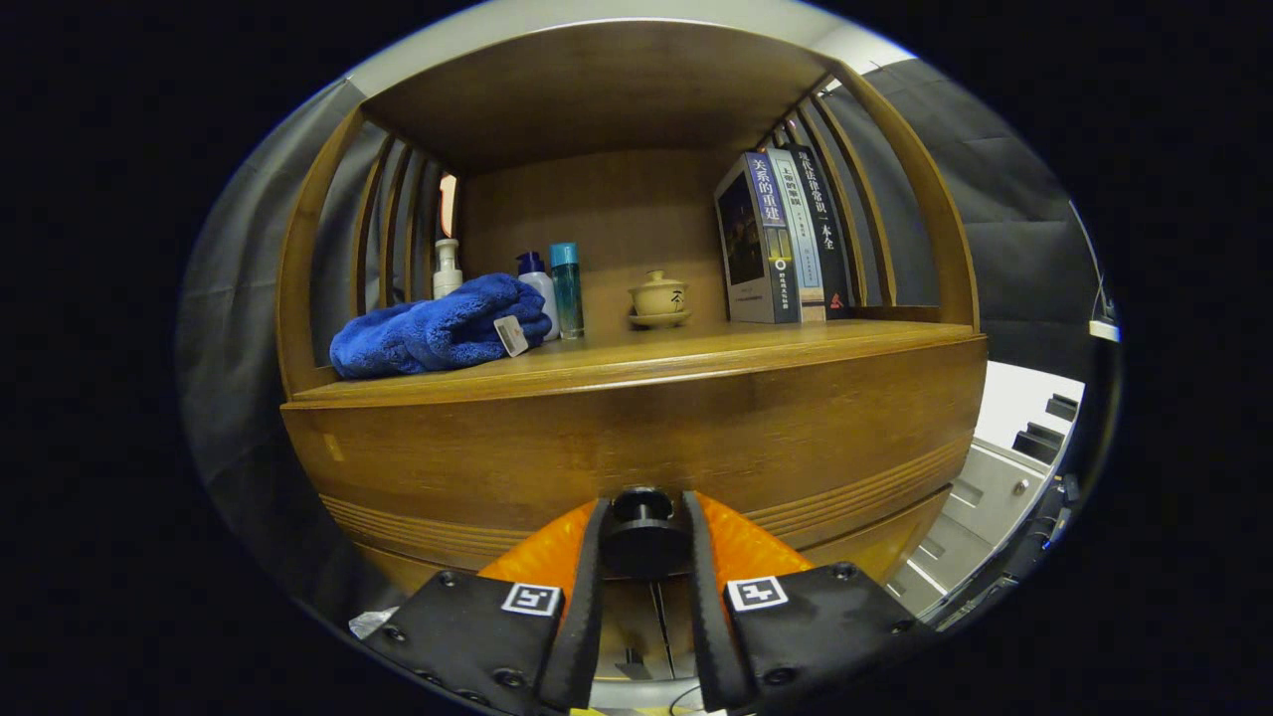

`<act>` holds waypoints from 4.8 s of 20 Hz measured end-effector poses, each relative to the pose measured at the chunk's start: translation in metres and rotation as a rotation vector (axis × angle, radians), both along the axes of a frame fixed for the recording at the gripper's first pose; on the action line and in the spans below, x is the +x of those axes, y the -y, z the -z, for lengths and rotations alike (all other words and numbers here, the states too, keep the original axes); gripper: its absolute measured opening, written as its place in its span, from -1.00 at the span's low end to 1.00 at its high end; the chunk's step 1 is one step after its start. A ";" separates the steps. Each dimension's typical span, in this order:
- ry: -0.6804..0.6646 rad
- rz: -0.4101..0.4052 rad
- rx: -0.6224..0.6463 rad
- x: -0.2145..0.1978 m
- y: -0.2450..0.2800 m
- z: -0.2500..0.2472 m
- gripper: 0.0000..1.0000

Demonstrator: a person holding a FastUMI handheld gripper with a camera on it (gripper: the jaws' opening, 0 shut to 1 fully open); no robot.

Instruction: Pull open the drawer, take out the items inside it, and place them on the countertop above the cabinet.

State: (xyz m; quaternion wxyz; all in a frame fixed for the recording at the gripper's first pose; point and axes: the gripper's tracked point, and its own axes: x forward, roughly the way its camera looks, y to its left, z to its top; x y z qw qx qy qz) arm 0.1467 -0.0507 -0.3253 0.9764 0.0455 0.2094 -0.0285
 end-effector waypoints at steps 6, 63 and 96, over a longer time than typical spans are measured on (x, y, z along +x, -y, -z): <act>-0.039 -0.013 0.002 -0.011 -0.002 -0.002 -0.17; -0.020 -0.161 0.016 -0.170 -0.003 -0.112 0.97; -0.782 -0.064 0.018 -0.025 -0.021 0.000 0.58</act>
